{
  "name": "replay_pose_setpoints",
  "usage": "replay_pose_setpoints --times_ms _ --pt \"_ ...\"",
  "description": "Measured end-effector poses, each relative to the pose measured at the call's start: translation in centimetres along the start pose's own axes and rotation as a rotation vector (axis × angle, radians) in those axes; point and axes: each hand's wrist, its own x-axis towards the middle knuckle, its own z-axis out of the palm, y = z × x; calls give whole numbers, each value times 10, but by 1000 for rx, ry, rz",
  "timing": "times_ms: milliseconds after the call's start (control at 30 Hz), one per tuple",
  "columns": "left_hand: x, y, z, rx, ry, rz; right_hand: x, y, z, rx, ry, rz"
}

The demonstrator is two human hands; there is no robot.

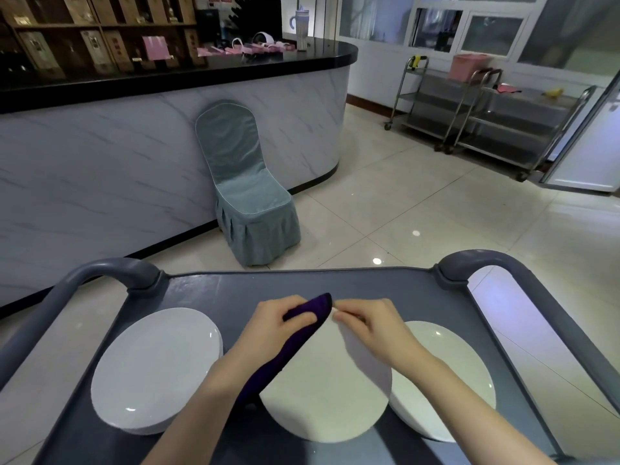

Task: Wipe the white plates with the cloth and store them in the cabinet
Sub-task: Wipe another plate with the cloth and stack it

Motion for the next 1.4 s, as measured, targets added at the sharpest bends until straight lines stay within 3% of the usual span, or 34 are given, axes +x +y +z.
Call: replay_pose_setpoints --times_ms 100,267,333,433,500,700,833,1033,1167,1300,1400 --pt "-1 -11 -4 -182 202 -132 0 2 -10 171 268 158" --pt "-18 -3 46 -847 545 -451 -12 -6 6 554 747 494" --pt "-14 -1 52 -839 631 -483 -21 -8 20 743 827 582" --pt "-9 -6 32 -690 652 -418 -29 7 15 725 572 570" --pt "-8 -7 15 -543 617 -320 -26 14 -1 586 392 438" --pt "7 -1 -2 -96 230 -2 11 -6 -28 -28 -12 68" --pt "-2 0 1 -197 213 -27 11 -5 -23 5 31 33" --pt "-22 -17 14 -427 478 -265 -8 6 -9 381 275 276" --pt "-15 -10 -6 -291 348 -180 -13 2 -6 470 179 289" --pt "-2 3 -10 29 62 -14 -4 -4 -1 168 14 115" --pt "-7 3 -4 -110 142 -44 -3 -2 -7 207 78 142"
